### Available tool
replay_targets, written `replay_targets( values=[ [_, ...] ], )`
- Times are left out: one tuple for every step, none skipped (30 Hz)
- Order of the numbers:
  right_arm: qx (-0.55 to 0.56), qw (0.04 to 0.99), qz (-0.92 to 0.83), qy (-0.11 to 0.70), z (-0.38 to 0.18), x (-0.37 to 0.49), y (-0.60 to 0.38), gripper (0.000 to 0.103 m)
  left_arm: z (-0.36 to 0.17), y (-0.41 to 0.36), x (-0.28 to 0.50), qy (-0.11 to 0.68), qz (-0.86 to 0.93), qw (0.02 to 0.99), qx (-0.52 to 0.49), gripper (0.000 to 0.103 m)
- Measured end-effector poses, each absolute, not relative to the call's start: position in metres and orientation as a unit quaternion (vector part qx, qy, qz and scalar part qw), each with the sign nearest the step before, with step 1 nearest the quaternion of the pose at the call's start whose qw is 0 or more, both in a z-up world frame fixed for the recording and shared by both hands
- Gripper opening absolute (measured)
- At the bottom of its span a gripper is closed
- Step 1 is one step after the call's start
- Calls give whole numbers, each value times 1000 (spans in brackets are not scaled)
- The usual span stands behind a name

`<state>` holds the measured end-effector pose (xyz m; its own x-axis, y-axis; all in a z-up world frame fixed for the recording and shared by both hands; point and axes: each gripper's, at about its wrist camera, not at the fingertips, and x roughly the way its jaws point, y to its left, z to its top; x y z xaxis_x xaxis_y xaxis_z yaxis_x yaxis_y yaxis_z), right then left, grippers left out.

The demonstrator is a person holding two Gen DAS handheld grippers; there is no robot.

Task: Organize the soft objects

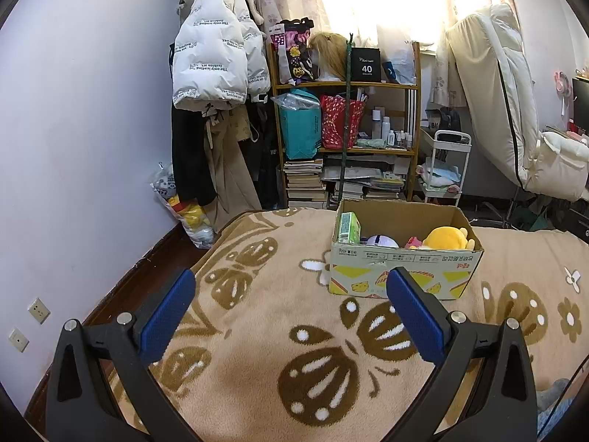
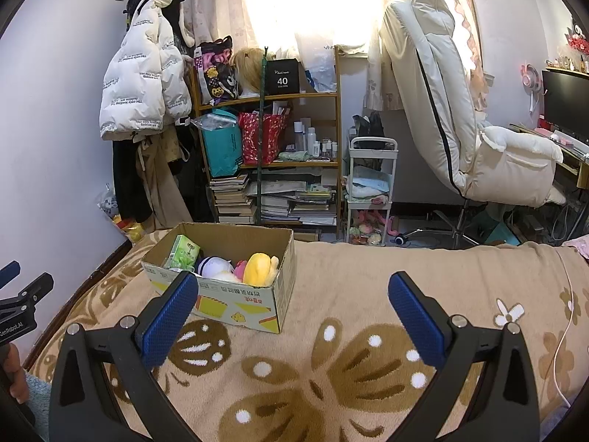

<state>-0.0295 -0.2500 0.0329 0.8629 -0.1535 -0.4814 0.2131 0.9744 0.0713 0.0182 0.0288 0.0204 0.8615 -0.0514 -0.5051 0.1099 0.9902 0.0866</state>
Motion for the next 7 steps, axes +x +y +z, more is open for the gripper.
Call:
replay_targets(
  values=[
    [61, 963, -95, 244, 33, -30, -250, 103, 20, 29, 19, 261, -42, 963, 57, 102],
    [61, 963, -95, 243, 33, -30, -250, 103, 19, 28, 19, 262, -41, 962, 57, 102],
    [61, 963, -95, 244, 33, -29, -250, 103, 19, 27, 19, 263, -41, 962, 58, 102],
    [61, 963, -95, 244, 33, -30, -250, 103, 18, 27, 19, 263, -41, 962, 58, 102],
    [61, 963, -95, 244, 33, -30, -250, 103, 18, 27, 19, 262, -41, 962, 58, 102],
    [61, 963, -95, 244, 33, -30, -250, 103, 18, 27, 19, 262, -41, 962, 58, 102],
    [60, 963, -95, 245, 33, -30, -250, 103, 17, 27, 20, 263, -41, 962, 59, 102]
  ],
)
